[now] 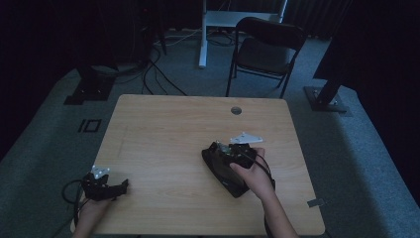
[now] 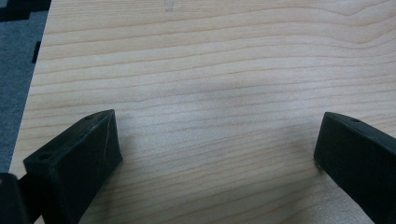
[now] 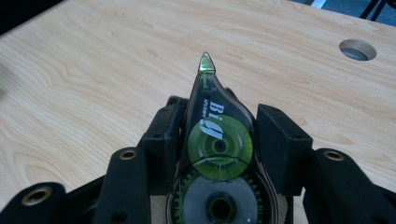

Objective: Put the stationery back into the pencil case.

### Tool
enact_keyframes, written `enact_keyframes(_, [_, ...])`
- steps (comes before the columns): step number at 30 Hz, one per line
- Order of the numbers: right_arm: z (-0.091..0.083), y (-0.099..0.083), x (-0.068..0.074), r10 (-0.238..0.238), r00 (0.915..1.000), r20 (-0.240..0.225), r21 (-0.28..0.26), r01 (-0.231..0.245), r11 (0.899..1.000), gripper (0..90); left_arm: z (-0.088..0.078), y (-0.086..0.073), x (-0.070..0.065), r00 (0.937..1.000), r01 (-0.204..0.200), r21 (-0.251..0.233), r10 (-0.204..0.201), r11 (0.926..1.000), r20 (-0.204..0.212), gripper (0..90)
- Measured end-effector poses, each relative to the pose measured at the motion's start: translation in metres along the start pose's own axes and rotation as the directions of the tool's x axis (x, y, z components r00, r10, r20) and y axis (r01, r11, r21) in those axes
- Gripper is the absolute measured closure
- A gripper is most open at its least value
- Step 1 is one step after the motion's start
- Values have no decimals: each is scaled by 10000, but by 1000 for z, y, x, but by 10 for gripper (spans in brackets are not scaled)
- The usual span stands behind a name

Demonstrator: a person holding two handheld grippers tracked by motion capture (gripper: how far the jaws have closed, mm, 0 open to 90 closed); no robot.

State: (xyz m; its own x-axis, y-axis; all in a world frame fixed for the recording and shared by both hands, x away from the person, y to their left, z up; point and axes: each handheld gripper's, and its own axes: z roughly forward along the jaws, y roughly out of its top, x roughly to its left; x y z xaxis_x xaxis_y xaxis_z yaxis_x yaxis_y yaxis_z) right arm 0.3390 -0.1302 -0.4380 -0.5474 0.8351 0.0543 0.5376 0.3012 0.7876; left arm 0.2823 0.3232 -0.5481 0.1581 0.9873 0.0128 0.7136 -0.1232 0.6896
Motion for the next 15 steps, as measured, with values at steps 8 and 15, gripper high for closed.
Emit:
enact_keyframes(8, [13,-8,5,-198,9998,-29,533,200,9984,508,0,0,0,10000,-1,1,1,10000,1,5])
enact_keyframes(15, [28,-16,4,-309,9995,-7,1273,307,9914,508,0,0,0,10000,-11,9,11,10000,5,5])
